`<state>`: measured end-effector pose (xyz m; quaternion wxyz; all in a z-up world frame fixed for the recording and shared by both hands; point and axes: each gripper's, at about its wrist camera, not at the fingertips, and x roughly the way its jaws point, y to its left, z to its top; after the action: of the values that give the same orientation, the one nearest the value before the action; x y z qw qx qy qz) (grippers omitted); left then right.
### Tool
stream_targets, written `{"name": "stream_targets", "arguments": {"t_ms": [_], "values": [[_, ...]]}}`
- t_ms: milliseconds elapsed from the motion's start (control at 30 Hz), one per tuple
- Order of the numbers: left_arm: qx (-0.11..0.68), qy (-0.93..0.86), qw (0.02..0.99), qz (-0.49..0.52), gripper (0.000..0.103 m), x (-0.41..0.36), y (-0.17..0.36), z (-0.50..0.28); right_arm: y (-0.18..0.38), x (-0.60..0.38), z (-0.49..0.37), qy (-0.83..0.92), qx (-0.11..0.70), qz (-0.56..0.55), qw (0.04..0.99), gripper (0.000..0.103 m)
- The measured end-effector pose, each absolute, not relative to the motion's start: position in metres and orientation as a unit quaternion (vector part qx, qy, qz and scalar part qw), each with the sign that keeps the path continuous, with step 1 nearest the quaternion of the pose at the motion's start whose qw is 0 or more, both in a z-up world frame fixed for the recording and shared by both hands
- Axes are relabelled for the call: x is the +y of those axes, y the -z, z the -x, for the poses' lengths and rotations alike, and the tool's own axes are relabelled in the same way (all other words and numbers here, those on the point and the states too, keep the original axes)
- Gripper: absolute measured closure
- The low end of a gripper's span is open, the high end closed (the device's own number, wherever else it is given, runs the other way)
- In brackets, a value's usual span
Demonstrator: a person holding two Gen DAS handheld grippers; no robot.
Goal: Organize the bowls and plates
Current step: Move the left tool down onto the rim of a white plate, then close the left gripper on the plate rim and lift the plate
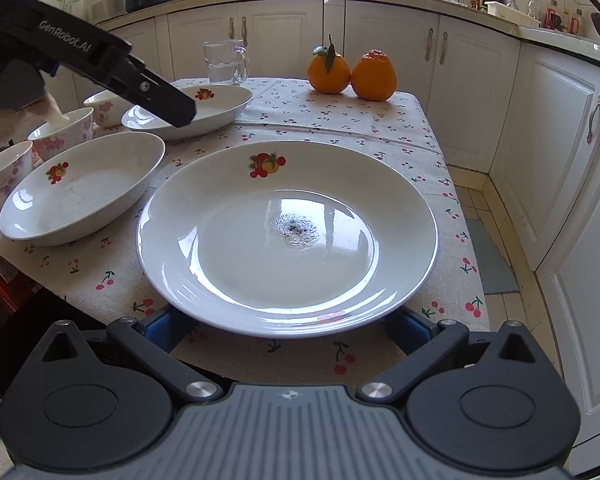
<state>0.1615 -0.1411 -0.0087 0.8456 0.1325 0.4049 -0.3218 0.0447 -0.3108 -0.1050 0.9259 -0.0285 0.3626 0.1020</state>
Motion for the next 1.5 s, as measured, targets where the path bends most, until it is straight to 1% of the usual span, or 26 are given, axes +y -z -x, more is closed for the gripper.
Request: {"name": "stream_targets", "arguments": {"t_ms": [200, 333, 533, 600, 700, 767, 833, 900, 1033, 1100, 1233, 1333, 1433, 1500], "values": [[0.430, 0.373, 0.803, -0.174, 0.001, -0.181, 0.030, -0.180, 0.106, -0.316, -0.039, -0.114, 0.356, 0.032, 0.927, 0.000], [0.457, 0.400, 0.775, -0.176, 0.001, -0.195, 0.044, -0.197, 0.106, -0.319, -0.039, -0.117, 0.353, 0.033, 0.928, 0.000], [0.496, 0.409, 0.744, -0.181, 0.004, -0.208, 0.058, -0.218, 0.109, -0.322, -0.037, -0.128, 0.340, 0.034, 0.931, 0.000], [0.501, 0.420, 0.733, -0.188, 0.009, -0.211, 0.059, -0.220, 0.109, -0.323, -0.037, -0.131, 0.338, 0.035, 0.931, 0.000], [0.506, 0.430, 0.720, -0.202, 0.022, -0.217, 0.061, -0.221, 0.109, -0.323, -0.038, -0.135, 0.336, 0.035, 0.931, 0.000], [0.506, 0.432, 0.717, -0.210, 0.023, -0.219, 0.062, -0.221, 0.109, -0.324, -0.038, -0.137, 0.336, 0.036, 0.931, 0.000], [0.505, 0.437, 0.713, -0.215, 0.029, -0.222, 0.061, -0.222, 0.109, -0.323, -0.039, -0.137, 0.337, 0.036, 0.931, 0.000], [0.507, 0.437, 0.710, -0.220, 0.031, -0.223, 0.061, -0.223, 0.109, -0.323, -0.039, -0.137, 0.338, 0.036, 0.931, 0.000], [0.511, 0.438, 0.705, -0.225, 0.039, -0.222, 0.059, -0.227, 0.108, -0.324, -0.037, -0.134, 0.339, 0.033, 0.931, 0.000], [0.514, 0.440, 0.702, -0.223, 0.041, -0.221, 0.058, -0.229, 0.107, -0.325, -0.037, -0.135, 0.340, 0.034, 0.930, 0.000], [0.513, 0.446, 0.697, -0.228, 0.041, -0.222, 0.058, -0.230, 0.105, -0.323, -0.036, -0.142, 0.343, 0.037, 0.928, 0.007], [0.512, 0.452, 0.692, -0.235, 0.042, -0.225, 0.059, -0.232, 0.105, -0.323, -0.034, -0.143, 0.341, 0.037, 0.928, 0.009], [0.512, 0.456, 0.688, -0.238, 0.047, -0.225, 0.059, -0.234, 0.104, -0.323, -0.035, -0.146, 0.342, 0.039, 0.928, 0.010], [0.513, 0.457, 0.686, -0.241, 0.048, -0.225, 0.059, -0.235, 0.104, -0.323, -0.035, -0.146, 0.343, 0.040, 0.927, 0.010]]}}
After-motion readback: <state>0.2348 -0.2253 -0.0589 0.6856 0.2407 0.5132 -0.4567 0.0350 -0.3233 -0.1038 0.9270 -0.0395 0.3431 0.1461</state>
